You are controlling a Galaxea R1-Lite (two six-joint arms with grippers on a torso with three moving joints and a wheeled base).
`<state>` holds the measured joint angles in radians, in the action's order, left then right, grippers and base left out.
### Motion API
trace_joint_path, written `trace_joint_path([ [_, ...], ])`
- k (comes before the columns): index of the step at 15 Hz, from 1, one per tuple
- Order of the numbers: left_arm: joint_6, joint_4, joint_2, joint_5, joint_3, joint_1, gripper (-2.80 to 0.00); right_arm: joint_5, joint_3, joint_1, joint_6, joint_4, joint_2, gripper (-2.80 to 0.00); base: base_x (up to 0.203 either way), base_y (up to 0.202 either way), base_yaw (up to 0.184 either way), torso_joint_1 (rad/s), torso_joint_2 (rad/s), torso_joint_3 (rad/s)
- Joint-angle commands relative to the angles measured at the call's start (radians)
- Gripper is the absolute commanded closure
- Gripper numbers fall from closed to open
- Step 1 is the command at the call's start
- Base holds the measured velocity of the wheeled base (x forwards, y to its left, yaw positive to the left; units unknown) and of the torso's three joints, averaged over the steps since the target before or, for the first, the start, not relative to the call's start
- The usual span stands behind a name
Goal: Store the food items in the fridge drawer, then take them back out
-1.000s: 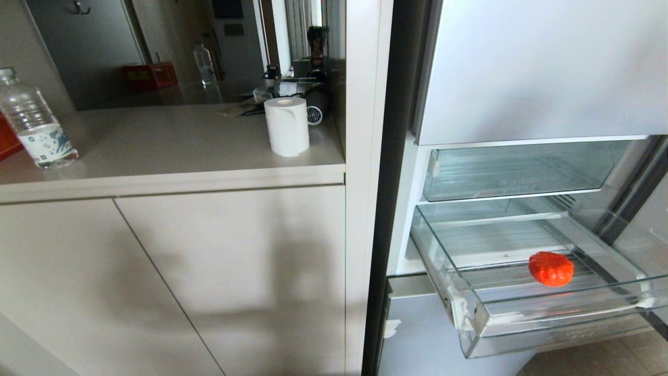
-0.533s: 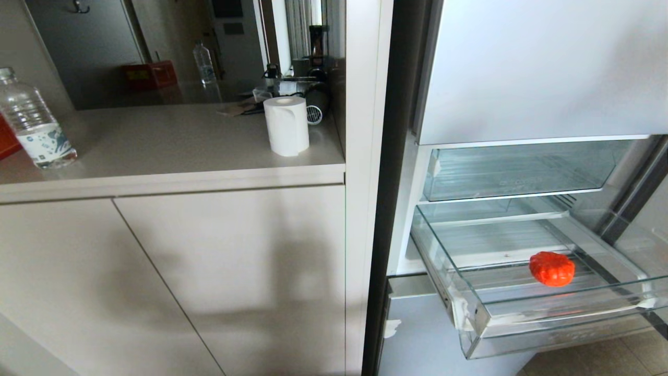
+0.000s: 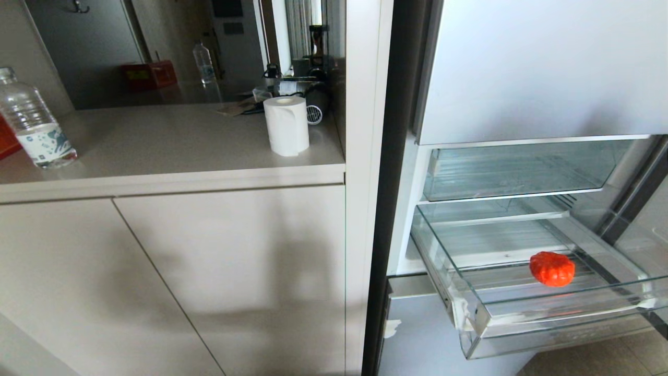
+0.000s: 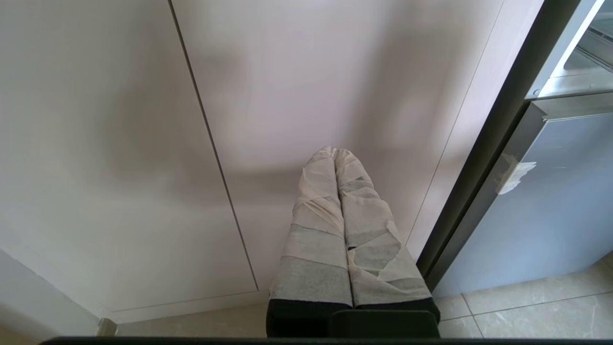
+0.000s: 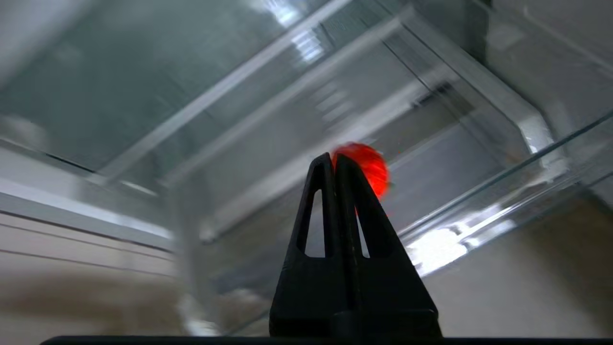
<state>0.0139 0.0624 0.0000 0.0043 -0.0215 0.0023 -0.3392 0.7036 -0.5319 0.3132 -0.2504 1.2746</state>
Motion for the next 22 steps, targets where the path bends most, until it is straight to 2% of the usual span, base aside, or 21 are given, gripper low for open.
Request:
trace_joint_path([
  [1,0.0,0.001,0.002,0.0,0.0,0.001,0.0,0.107,0.04,0.073,-0.198,0.003,0.145,0.0,0.0,0.0,0.0,0.0,0.0,0.0],
  [2,0.001,0.001,0.002,0.0,0.0,0.001,0.0,0.136,0.101,0.086,-0.277,0.012,0.19,0.0,0.0,0.0,0.0,0.0,0.0,0.0],
  [4,0.001,0.001,0.002,0.0,0.0,0.001,0.0,0.2,0.234,0.126,-0.351,0.085,0.267,0.0,0.0,0.0,0.0,0.0,0.0,0.0],
  [8,0.0,0.001,0.002,0.0,0.0,0.001,0.0,0.228,0.47,0.204,-0.387,0.375,0.425,0.0,0.0,0.0,0.0,0.0,0.0,0.0],
  [9,0.0,0.001,0.002,0.0,0.0,0.001,0.0,0.228,0.499,0.226,-0.404,0.447,0.457,-2.8,0.0,0.0,0.0,0.0,0.0,0.0],
  [11,0.0,0.001,0.002,0.0,0.0,0.0,0.0,0.229,0.522,0.245,-0.46,0.479,0.511,-2.8,0.0,0.0,0.0,0.0,0.0,0.0],
  [16,0.001,0.001,0.002,0.0,0.0,0.001,0.0,0.227,0.531,0.286,-0.468,0.479,0.627,-2.8,0.0,0.0,0.0,0.0,0.0,0.0],
  [19,0.0,0.001,0.002,0.0,0.0,0.001,0.0,0.233,0.587,0.292,-0.459,0.478,0.688,-2.8,0.0,0.0,0.0,0.0,0.0,0.0],
  [22,0.001,0.001,0.002,0.0,0.0,0.001,0.0,0.31,0.598,0.308,-0.459,0.478,0.723,-2.8,0.0,0.0,0.0,0.0,0.0,0.0],
])
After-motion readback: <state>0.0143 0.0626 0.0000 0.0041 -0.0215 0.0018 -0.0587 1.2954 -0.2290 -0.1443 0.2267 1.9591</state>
